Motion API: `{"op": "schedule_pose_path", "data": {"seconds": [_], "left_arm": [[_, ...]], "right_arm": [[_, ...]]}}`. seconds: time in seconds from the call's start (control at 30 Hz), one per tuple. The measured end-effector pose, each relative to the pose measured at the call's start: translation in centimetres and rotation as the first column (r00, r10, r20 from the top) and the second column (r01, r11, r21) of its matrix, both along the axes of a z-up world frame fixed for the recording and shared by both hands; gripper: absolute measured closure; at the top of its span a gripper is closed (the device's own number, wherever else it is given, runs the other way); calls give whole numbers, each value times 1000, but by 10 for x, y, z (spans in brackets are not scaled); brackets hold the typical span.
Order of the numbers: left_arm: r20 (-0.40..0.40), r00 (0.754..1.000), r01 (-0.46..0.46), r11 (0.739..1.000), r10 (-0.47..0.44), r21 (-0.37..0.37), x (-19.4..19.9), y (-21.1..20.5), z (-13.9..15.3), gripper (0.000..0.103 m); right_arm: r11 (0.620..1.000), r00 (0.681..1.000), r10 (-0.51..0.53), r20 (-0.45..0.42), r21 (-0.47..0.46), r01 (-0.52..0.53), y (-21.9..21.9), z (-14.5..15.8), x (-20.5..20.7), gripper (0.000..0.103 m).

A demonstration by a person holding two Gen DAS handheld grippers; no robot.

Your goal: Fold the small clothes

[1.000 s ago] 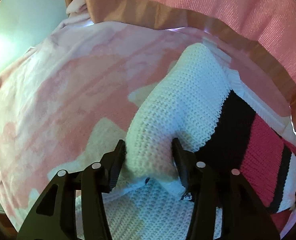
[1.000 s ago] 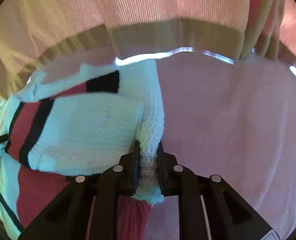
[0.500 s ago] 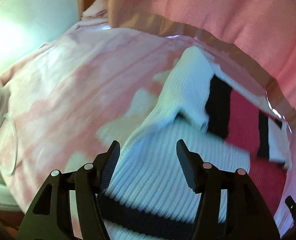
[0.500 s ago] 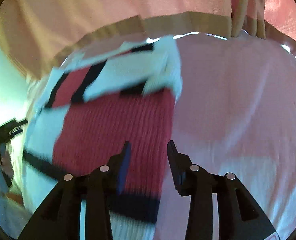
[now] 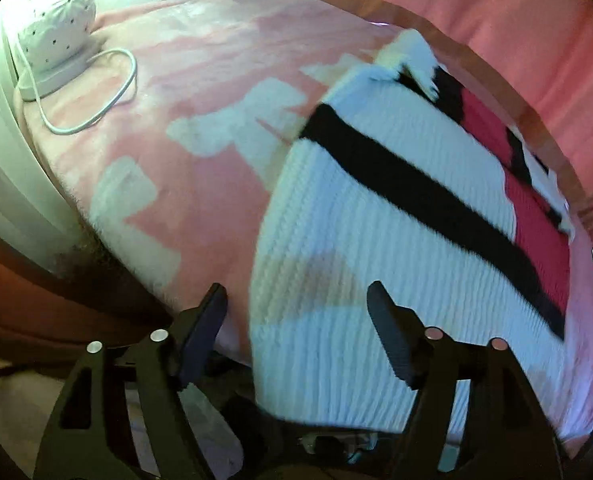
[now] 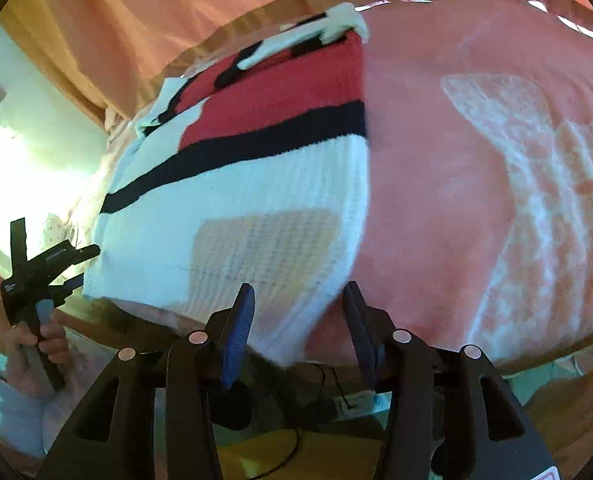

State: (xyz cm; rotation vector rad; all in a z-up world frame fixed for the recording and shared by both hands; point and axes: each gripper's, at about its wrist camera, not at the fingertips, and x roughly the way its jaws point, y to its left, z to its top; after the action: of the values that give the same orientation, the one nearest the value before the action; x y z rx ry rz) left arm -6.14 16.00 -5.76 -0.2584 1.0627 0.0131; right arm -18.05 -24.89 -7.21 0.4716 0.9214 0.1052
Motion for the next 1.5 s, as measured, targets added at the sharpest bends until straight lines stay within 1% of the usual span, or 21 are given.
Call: {"op": "schedule_pose_path", "data": {"seconds": [0.1, 0.17, 0.2, 0.23, 0.27, 0.3, 0.37, 0.5, 0.6, 0.7, 0.9, 1.03, 1.1, 1.17, 1.23, 1.27, 1.3, 1.37, 1.43, 1.47, 1.5], "left_arm": [[-3, 1000, 28, 999, -28, 32, 1, -7, -1, 32], [3, 1000, 23, 999, -23, 25, 2, -5, 0, 41], [8, 1000, 27, 999, -27, 28, 3, -5, 1, 55], [12, 999, 38, 999, -38, 10, 5, -4, 1, 78], [9, 999, 50, 999, -50, -21, 6, -2, 0, 87], [-3, 998, 70, 993, -70, -92, 9, 0, 0, 90], [3, 997, 75, 989, -75, -126, 6, 0, 3, 91], [76, 991, 123, 981, -112, -151, -23, -8, 38, 92], [104, 982, 176, 966, -158, -188, -53, -15, 63, 92], [127, 967, 239, 956, -219, -169, -88, -23, 80, 92], [128, 945, 319, 934, -300, -163, -167, -20, 94, 92], [226, 929, 324, 939, -293, -112, -201, -17, 127, 92], [274, 919, 329, 934, -284, -136, -203, -14, 146, 92], [329, 898, 355, 923, -292, -148, -188, -18, 168, 92], [366, 880, 371, 919, -302, -136, -163, -27, 181, 92], [382, 871, 380, 916, -307, -129, -147, -34, 185, 92], [401, 861, 378, 921, -313, -93, -118, -47, 187, 92], [396, 862, 361, 932, -317, -41, -81, -66, 183, 92], [362, 884, 324, 946, -296, -18, -27, -88, 169, 92], [330, 898, 308, 951, -290, -3, 8, -101, 155, 92], [313, 909, 282, 959, -276, 26, 27, -109, 147, 92]], "right_arm": [[1000, 1000, 6, 14, 6, -6, 6, -2, 5, 56], [1000, 1000, 4, 18, 17, -4, 8, -3, 10, 68], [1000, 1000, -6, 17, 25, 5, 6, -3, 12, 91], [999, 1000, -2, 12, 51, 1, 5, -5, 14, 95], [998, 1000, -10, 14, 66, 9, 3, -6, 14, 95], [997, 999, -25, 25, 68, 24, 0, -4, 12, 96], [998, 996, -44, 72, 40, 41, -4, 11, 4, 97], [995, 981, -96, 169, 22, 94, -23, 48, -24, 97], [993, 973, -109, 204, -13, 114, -37, 68, -58, 98], [991, 974, -113, 196, -47, 125, -46, 72, -97, 98], [990, 985, -87, 148, -101, 103, -44, 64, -183, 98], [989, 977, -70, 200, -115, 94, -38, 83, -223, 98], [987, 961, -79, 266, -114, 112, -42, 105, -232, 98], [985, 940, -81, 332, -118, 127, -48, 127, -227, 98], [983, 913, -73, 402, -125, 134, -56, 147, -204, 97], [983, 904, -73, 422, -123, 136, -61, 154, -184, 97], [985, 902, -72, 426, -113, 132, -70, 157, -159, 97], [987, 906, -100, 411, -74, 143, -85, 156, -110, 97], [987, 923, -142, 357, -20, 159, -109, 140, -44, 97], [987, 931, -145, 336, -13, 159, -112, 134, -26, 97], [986, 942, -156, 298, -15, 168, -119, 123, 5, 97]]}}
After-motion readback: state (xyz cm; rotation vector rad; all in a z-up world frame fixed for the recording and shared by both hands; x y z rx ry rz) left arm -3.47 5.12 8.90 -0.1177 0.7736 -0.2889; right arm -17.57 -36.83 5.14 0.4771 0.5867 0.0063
